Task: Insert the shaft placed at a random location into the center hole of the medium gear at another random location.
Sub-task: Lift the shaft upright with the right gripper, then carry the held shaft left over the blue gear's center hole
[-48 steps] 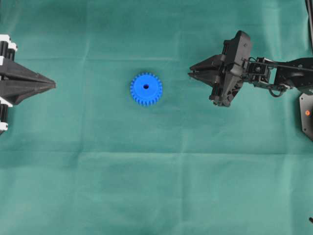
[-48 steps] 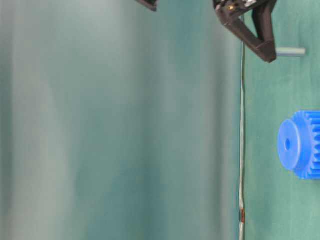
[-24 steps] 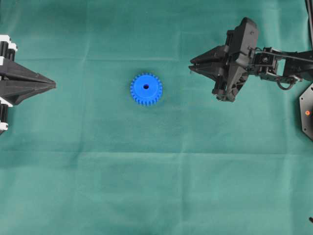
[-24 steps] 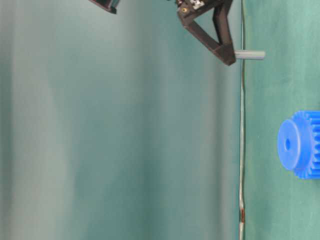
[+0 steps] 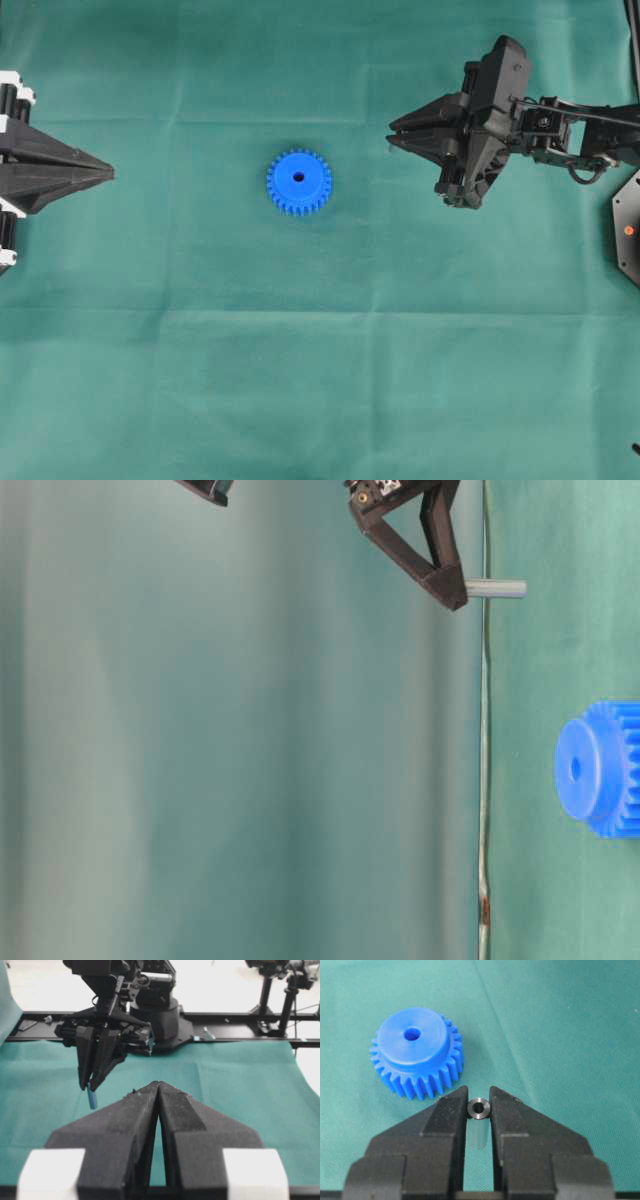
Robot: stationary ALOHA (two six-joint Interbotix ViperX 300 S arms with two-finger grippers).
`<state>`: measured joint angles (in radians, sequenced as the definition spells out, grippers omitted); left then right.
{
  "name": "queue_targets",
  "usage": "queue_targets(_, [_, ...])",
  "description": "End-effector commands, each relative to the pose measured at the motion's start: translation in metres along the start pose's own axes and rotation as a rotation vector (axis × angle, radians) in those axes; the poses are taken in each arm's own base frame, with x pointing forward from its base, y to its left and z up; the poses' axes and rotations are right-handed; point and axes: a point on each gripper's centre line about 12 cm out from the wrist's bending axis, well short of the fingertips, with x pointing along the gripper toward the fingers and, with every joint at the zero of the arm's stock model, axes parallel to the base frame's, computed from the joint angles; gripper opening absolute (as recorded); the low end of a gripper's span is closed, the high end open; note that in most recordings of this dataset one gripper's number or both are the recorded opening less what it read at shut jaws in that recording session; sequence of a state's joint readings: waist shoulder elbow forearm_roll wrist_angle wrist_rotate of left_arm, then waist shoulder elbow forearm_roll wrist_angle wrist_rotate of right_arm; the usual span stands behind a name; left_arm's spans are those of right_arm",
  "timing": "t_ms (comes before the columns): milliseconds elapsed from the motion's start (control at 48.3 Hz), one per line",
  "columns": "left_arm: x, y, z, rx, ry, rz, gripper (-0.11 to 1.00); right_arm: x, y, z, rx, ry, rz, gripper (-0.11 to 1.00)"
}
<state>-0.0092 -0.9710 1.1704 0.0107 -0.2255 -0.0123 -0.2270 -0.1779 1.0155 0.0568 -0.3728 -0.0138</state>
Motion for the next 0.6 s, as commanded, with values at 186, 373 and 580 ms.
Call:
queue_targets(186, [0.002,0.0,0.007,0.003,-0.017,0.001,0.0,0.006,0.006,0.02,-0.005,-0.055,0.017,0.13])
queue_targets(373, [0.002,0.001,0.007,0.003,-0.017,0.002,0.0,0.023,0.017,0.029,-0.016,-0.06,0.042,0.13])
queue_targets(580, [0.002,0.001,0.006,0.002,-0.011,0.002,0.0,0.049,0.029,0.043,-0.026,-0.07,0.067,0.13])
